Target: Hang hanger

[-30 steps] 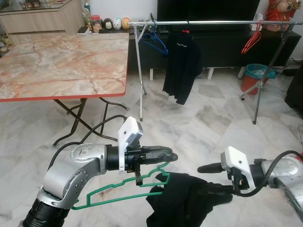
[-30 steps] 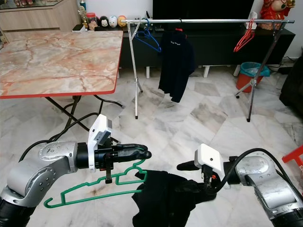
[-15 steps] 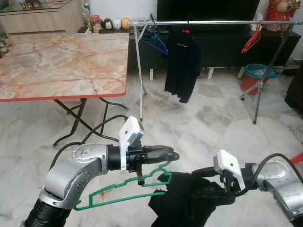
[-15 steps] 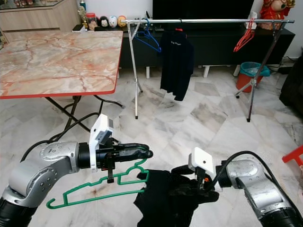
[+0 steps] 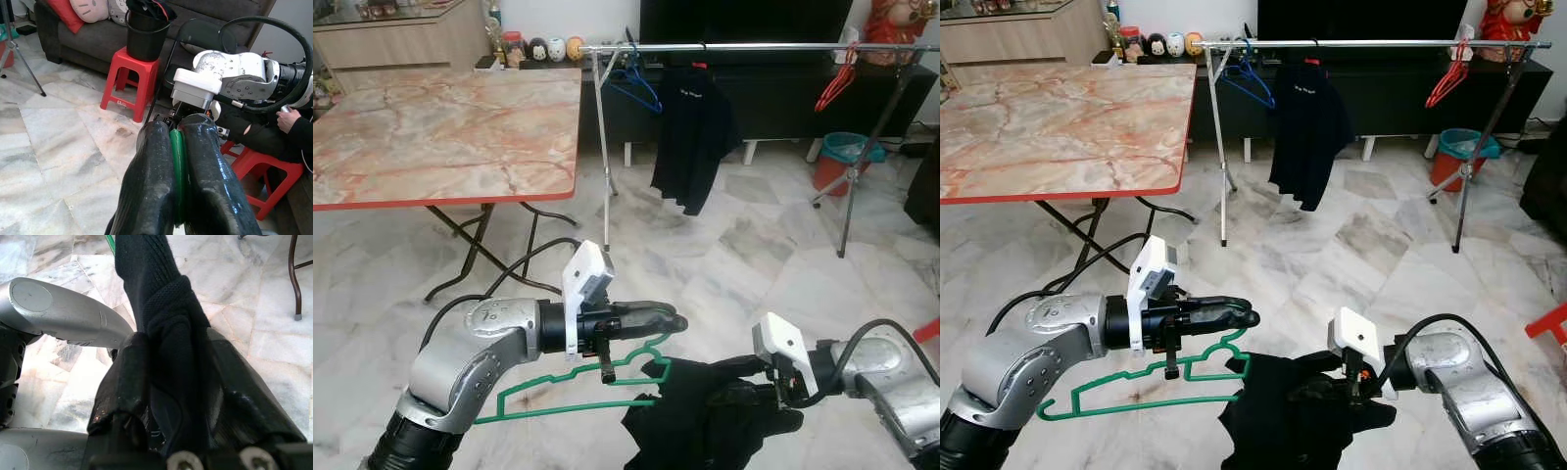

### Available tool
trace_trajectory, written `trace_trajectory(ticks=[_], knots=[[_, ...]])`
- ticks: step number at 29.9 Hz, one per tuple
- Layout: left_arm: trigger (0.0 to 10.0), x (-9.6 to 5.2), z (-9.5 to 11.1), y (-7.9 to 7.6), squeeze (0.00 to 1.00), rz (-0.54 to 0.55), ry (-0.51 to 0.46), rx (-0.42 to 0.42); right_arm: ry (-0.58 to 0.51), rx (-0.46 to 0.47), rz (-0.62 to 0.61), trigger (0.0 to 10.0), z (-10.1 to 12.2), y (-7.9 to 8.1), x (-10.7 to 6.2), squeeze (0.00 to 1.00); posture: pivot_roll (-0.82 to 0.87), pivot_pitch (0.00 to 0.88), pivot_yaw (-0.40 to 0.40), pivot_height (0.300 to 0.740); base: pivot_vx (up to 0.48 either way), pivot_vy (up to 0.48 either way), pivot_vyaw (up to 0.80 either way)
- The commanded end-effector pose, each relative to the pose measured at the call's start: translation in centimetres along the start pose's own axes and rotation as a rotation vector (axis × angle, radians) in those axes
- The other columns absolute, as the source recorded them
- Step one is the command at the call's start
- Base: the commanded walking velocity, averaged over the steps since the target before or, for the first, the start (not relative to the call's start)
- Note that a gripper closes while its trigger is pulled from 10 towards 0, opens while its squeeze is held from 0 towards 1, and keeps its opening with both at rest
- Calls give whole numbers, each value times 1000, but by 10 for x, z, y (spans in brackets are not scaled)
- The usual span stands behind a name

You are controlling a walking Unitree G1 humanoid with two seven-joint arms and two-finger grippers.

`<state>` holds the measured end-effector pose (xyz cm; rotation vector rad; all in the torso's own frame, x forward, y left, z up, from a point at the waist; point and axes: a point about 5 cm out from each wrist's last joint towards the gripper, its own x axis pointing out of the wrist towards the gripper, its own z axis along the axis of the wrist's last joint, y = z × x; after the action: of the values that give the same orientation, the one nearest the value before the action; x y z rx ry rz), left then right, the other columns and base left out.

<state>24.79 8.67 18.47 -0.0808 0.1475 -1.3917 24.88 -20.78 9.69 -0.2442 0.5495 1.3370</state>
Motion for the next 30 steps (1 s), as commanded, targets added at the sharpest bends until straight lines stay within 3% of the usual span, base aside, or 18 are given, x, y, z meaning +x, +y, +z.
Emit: trace_trajectory(ticks=[1,18,24,25,30], knots=[[10000,4,11,-3,0,-29,-20,39,-9,-2,20,0,3,1,3,0,67,0,8,740,0,0,0],[10000,9,12,-5,0,-35,-33,39,-27,18,52,0,4,5,8,0,72,0,7,740,0,0,0],[10000,10,8,-5,0,-27,-6,101,-27,19,56,0,5,6,9,0,72,0,7,740,0,0,0],[10000,11,9,-6,1000,-35,-23,93,-24,20,56,0,4,6,9,0,72,0,7,740,0,0,0],[10000,8,9,-3,1000,-27,-19,82,-16,23,54,0,3,6,10,0,76,0,6,740,0,0,0]])
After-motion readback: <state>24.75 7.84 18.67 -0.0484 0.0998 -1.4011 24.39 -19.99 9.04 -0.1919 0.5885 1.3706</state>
